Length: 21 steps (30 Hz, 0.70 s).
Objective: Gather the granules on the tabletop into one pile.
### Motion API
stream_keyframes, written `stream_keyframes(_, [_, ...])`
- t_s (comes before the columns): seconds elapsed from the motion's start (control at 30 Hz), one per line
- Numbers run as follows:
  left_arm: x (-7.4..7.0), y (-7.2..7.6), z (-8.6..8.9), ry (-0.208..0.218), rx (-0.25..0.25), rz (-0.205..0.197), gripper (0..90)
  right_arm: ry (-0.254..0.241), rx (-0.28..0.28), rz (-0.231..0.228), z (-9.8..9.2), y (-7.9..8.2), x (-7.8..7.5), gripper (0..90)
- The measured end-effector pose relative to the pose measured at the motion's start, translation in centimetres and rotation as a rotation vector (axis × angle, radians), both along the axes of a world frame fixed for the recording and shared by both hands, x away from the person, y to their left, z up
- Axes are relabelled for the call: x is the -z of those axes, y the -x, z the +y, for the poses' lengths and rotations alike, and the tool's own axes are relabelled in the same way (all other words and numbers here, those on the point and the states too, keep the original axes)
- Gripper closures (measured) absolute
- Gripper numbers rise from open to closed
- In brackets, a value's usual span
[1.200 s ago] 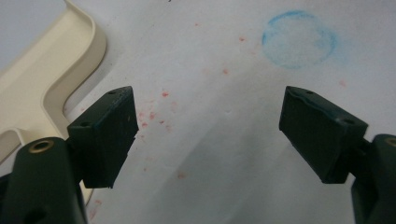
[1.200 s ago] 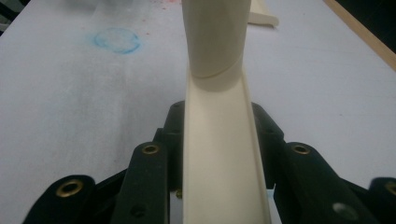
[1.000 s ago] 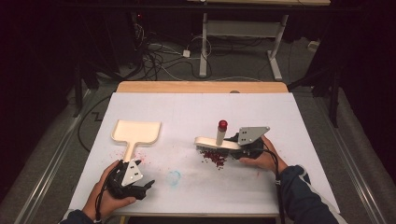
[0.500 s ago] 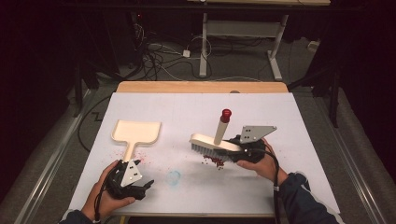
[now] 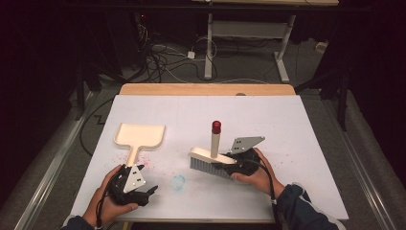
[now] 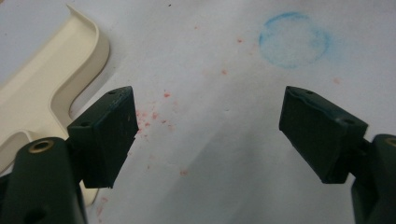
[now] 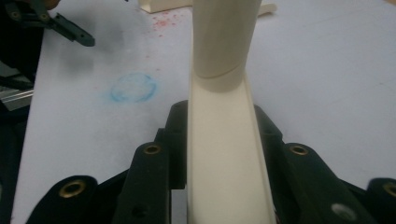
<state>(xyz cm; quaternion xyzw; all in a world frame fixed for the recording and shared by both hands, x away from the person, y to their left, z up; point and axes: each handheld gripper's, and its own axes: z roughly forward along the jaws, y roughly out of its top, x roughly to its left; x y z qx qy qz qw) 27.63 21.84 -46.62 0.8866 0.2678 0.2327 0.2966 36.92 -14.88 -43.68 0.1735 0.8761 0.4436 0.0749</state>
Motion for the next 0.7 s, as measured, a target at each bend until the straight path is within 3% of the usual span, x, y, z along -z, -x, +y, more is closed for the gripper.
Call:
stream_keyframes(0.2, [0.0,0.0,-0.1,0.001,-0.001,-0.001,18.6,-0.032,0.059,-0.014,-1.8,-0.6,-0.7,67.2])
stream_keyframes(0.37, [-0.1,0.0,0.0,-0.003,-0.003,-0.002,18.6,-0.082,0.125,-0.051,-3.4,0.4,-2.3,67.1])
stream_keyframes(0.53, [-0.1,0.1,0.0,0.010,-0.006,-0.009,18.6,-0.131,0.305,-0.077,-5.3,2.0,-2.7,67.1])
stream_keyframes(0.57, [-0.1,0.1,0.0,0.011,-0.006,-0.010,18.6,-0.107,0.373,-0.105,-5.7,2.5,-2.2,67.1])
stream_keyframes(0.6, [-0.2,0.1,0.0,0.006,-0.003,-0.010,18.6,-0.107,0.373,-0.105,-5.7,2.5,-2.2,67.1])
stream_keyframes(0.7, [-0.2,0.1,0.0,0.005,0.001,-0.013,18.6,-0.042,0.462,-0.130,-5.9,2.9,-1.1,67.1])
